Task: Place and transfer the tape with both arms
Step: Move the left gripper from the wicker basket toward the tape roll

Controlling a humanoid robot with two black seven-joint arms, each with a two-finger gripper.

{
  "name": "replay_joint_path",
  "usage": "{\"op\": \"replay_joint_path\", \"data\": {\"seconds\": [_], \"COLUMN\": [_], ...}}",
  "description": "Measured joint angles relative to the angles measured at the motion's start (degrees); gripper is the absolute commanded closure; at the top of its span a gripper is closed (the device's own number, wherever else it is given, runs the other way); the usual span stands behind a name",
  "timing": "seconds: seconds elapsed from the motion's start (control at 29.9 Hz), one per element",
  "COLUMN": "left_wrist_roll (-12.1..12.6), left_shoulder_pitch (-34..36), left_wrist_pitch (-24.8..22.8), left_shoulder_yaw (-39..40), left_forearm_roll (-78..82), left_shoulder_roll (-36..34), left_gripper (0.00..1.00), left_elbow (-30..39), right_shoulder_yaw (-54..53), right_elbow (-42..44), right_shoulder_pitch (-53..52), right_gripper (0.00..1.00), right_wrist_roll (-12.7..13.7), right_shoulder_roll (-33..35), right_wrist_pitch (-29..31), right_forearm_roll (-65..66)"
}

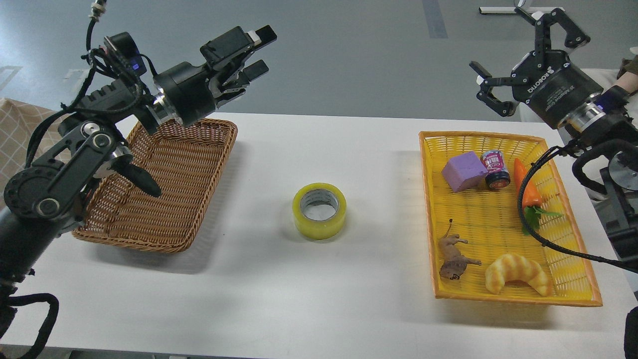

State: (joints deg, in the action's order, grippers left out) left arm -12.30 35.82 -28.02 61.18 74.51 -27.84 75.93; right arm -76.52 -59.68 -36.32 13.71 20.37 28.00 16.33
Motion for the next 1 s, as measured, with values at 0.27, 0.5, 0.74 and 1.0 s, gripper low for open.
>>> {"op": "replay_joint_path", "data": {"seconds": [0.27,0.5,0.74,1.0], "left_wrist_roll": [0.04,1.58,7.88,10.65], "left_shoulder_pitch": [1.04,5.99,7.67,6.99], "left_wrist_pitch": [0.03,0.03,0.03,0.03], "left_shoulder_yaw": [-4.71,-15.78,-21.41,-25.96], "left_forearm_roll": [21.02,32.16,42.20,42.75], "left_shoulder_roll": [-0.55,-1.88,-1.61,-1.21], "left_gripper": [0.02,0.02,0.02,0.02], "left_elbow": [2.88,4.40,3.96,3.29], "right_shoulder_yaw": [-0.24,-0.97,-1.06,-1.09], "right_elbow": [0.21,0.25,1.22,1.66], "right_shoulder_pitch": [0.77,1.46,3.47,6.96], "right_gripper": [0.00,0.00,0.00,0.00], "right_wrist_roll": [-0.18,-0.31,-0.39,-2.63], "right_shoulder_roll": [0.53,0.55,0.56,0.53], "right_wrist_pitch": [0.00,0.00,0.00,0.00], "right_forearm_roll": [-0.07,-0.07,0.20,0.28]}}
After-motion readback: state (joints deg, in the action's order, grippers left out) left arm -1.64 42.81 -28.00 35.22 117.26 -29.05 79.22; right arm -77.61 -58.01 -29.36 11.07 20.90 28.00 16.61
